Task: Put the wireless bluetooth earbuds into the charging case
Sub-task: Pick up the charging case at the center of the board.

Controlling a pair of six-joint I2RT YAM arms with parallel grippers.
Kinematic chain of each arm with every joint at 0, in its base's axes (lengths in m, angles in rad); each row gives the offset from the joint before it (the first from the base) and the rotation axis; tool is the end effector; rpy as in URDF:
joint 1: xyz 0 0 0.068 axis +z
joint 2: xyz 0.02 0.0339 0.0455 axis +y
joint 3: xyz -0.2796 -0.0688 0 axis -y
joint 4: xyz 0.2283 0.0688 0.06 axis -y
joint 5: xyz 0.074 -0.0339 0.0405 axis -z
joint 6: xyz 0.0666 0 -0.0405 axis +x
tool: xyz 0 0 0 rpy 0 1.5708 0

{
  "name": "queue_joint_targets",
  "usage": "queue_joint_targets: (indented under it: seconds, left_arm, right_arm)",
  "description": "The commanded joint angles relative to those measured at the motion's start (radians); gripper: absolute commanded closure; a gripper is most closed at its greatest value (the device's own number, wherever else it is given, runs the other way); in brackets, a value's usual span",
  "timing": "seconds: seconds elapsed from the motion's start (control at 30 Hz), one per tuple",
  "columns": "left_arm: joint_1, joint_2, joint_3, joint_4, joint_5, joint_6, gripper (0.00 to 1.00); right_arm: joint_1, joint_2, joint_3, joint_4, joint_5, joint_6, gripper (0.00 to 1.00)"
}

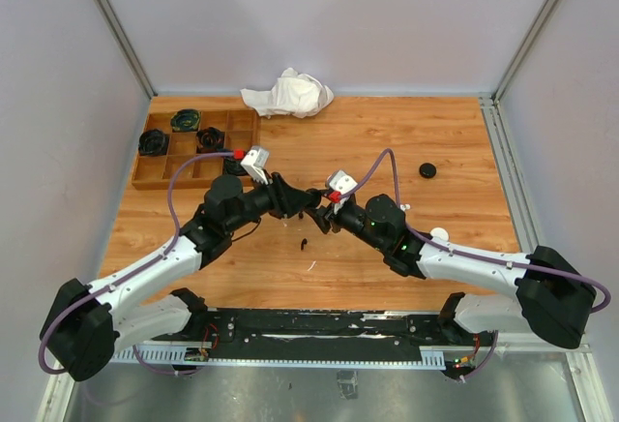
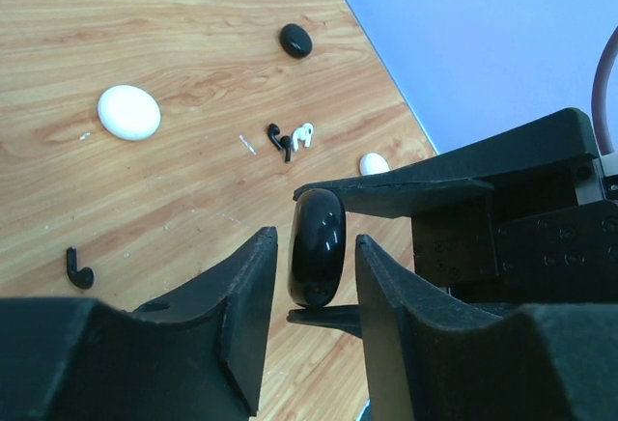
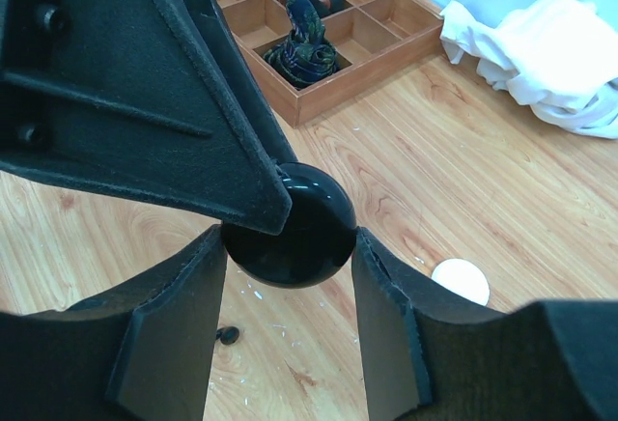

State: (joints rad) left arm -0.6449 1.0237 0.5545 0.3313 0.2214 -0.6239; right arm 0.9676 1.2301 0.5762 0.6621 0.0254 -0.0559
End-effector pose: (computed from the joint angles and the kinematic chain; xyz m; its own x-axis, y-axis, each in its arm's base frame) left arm 0.1854 -0.1577 0.2835 -0.5333 -0.3120 -0.7863 0.5529 0.5749 -0.6032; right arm 0.1630 0.2336 0.2869 0.0498 -0.0261 -0.9984 -0.8073 0.5875 -0.0557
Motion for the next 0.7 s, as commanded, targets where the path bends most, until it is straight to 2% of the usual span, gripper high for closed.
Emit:
queue_joint_targets:
  seconds: [0.0,0.27,0.43,0.53,0.67]
  left_arm:
    - [-0.010,-0.004,0.042,0.002,0.010,0.030,0.60]
    - [-0.010,-0.008,0.055,-0.038,0.029,0.069,0.84]
    - [-0.009,-0.028,0.095,-0.124,0.025,0.151,0.88]
    - [-0.009,-0.036,0.135,-0.202,0.030,0.231,0.89]
    - [-0.009,-0.043,0.181,-0.275,0.076,0.329,0.89]
  right_arm:
    - [0.017,0.005,-0.015,0.059,-0.012,0.001,0.53]
    - [0.012,-0.019,-0.031,0.053,-0.023,-0.025,0.43]
    - [-0.027,-0.059,-0.032,-0.001,-0.116,-0.033,0.26]
    - [-0.120,-0.119,-0.061,-0.006,-0.257,-0.015,0.20]
    - [-0.239,-0.178,-0.072,-0.036,-0.536,-0.005,0.18]
